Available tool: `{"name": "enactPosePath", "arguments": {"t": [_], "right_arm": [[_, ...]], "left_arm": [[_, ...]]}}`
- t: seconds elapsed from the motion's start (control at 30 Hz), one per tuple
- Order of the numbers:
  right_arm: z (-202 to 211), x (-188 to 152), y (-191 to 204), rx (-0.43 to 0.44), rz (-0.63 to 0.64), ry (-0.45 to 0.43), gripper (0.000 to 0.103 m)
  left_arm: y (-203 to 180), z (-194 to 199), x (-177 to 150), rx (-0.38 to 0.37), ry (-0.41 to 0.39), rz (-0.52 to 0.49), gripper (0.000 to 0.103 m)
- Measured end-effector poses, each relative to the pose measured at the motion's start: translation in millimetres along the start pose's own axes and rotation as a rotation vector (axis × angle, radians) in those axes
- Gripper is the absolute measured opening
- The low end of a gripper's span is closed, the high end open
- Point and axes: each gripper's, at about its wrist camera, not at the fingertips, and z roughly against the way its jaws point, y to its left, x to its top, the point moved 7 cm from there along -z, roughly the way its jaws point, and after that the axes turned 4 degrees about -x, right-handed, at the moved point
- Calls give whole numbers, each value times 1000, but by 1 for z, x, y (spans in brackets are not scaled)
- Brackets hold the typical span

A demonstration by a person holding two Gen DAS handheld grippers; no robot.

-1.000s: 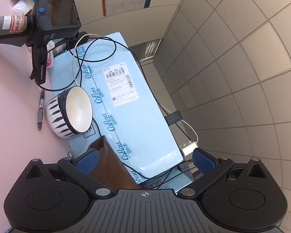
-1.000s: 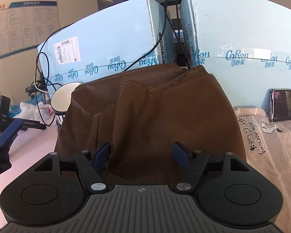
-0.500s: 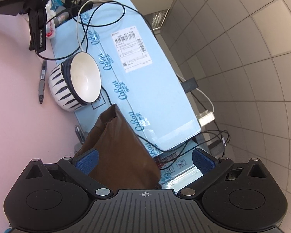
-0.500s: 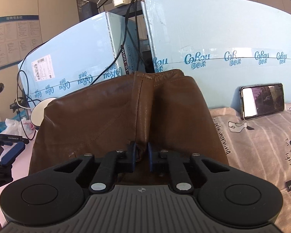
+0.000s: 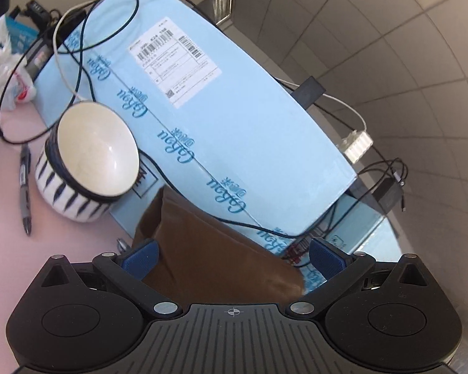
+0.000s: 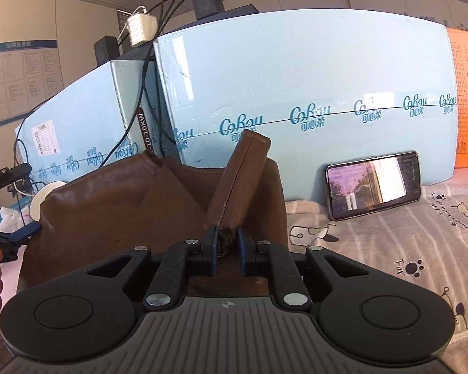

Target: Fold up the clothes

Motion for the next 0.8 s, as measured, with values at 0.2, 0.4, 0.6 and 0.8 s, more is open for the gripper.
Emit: {"name": "enactPosePath", "arguments": {"t": [0.2, 0.4, 0.6, 0.8], "right_arm": [[-5, -1, -29, 44, -60, 25, 13], [-12, -1, -54, 114, -150, 55, 55], [-21, 1, -64, 236, -334, 91, 78], [-21, 3, -55, 311, -423, 115, 88]], "left_arm": [[-3, -22, 7, -32, 63, -33, 103], [-27, -36, 0, -202, 165, -69, 103], [-31, -66, -8, -54, 196, -172, 103], [-33, -70, -12, 46, 160, -280, 43]]}}
